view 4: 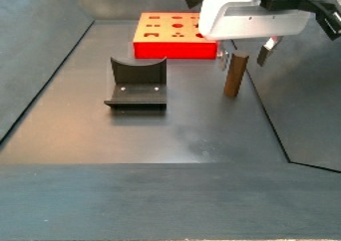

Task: Pick up the hexagon object. Move up. Move to above the board. Insert the hexagon object.
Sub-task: Pick up the hexagon object.

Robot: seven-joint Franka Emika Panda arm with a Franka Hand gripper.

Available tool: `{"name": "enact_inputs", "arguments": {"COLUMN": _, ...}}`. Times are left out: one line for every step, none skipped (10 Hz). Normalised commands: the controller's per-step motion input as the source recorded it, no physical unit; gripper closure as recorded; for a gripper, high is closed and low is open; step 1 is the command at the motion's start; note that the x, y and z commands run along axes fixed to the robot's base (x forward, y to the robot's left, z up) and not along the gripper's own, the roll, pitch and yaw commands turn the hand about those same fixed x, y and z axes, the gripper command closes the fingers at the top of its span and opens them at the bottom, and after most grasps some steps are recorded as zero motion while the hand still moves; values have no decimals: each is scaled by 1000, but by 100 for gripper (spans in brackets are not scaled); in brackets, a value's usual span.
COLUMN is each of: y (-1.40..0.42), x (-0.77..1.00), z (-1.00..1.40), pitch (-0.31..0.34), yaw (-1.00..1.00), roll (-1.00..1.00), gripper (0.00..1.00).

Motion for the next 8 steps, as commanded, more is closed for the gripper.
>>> {"name": "enact_inputs", "arguments": {"y": 0, "x": 0, "z": 0, "pitch": 0, "yaw": 0, "roll": 0, "gripper": 0}}
{"name": "enact_inputs", "arguments": {"y": 0, "x": 0, "z": 0, "pitch": 0, "yaw": 0, "roll": 0, "gripper": 100}}
{"name": "enact_inputs", "arguments": {"y": 0, "x": 0, "z": 0, "pitch": 0, "yaw": 0, "roll": 0, "gripper": 100}}
{"name": "enact_inputs", "arguments": {"y": 0, "x": 0, "z": 0, "pitch": 0, "yaw": 0, "roll": 0, "gripper": 100}}
{"name": "enact_inputs", "arguments": {"y": 0, "x": 0, "z": 0, "pitch": 0, "yaw": 0, "roll": 0, "gripper": 100}}
{"name": "enact_inputs", "arguments": {"y": 0, "x": 0, "z": 0, "pitch": 0, "yaw": 0, "roll": 0, "gripper": 100}}
{"name": "enact_inputs", "arguments": {"y": 0, "x": 0, "z": 0, "pitch": 0, "yaw": 0, "roll": 0, "gripper": 100}}
{"name": "enact_inputs", "arguments": {"y": 0, "x": 0, "z": 0, "pitch": 0, "yaw": 0, "roll": 0, "gripper": 100}}
